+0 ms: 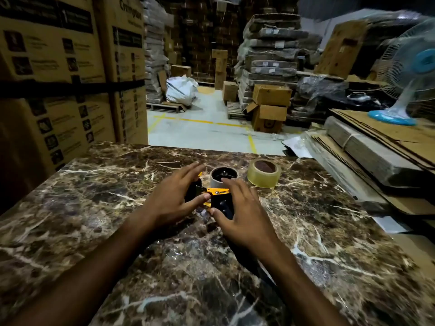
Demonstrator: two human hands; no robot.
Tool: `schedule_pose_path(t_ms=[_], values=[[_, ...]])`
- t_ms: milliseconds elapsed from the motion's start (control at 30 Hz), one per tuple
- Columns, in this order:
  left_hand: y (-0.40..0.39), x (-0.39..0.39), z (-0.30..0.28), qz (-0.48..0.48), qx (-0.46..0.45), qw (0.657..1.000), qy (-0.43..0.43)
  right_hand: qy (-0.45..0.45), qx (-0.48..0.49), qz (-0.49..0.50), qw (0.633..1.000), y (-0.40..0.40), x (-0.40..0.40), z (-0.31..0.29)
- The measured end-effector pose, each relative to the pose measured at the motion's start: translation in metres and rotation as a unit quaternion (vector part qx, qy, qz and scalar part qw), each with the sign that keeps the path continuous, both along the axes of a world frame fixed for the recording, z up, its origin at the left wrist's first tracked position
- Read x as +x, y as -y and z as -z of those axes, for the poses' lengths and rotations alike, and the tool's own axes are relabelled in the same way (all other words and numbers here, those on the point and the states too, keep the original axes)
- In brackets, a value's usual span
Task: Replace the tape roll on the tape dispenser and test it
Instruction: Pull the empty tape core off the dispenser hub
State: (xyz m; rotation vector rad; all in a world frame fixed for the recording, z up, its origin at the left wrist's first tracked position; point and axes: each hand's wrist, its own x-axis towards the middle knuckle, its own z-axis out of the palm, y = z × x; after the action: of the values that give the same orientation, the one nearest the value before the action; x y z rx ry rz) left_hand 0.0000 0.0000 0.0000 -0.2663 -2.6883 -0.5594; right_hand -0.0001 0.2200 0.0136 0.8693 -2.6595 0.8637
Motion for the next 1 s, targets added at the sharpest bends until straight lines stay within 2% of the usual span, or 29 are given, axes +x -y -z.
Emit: schedule_pose_path(t_ms=[300,400,700,867,1000], values=[[0.004,-0.021,0.023,-0.009,0.07,0.997,0.029,0.11,-0.079,-0.001,0.991,0.002,-0.006,0.011],[0.003,-0.022,0.024,-0.013,0.076,0.996,0.047,0.115,-0.051,0.007,0.992,0.002,-0.008,0.01],[0.009,0.006,0.016,-0.006,0.079,0.995,0.053,0.131,-0.051,0.003,0.99,0.005,0.017,0.012],[0.014,0.024,0.014,-0.006,0.091,0.996,-0.019,0.123,-0.044,-0.011,0.991,0.007,0.028,0.015],[0.014,0.027,0.013,0.016,0.104,0.994,-0.028,0.126,-0.051,-0.007,0.991,0.007,0.03,0.016]])
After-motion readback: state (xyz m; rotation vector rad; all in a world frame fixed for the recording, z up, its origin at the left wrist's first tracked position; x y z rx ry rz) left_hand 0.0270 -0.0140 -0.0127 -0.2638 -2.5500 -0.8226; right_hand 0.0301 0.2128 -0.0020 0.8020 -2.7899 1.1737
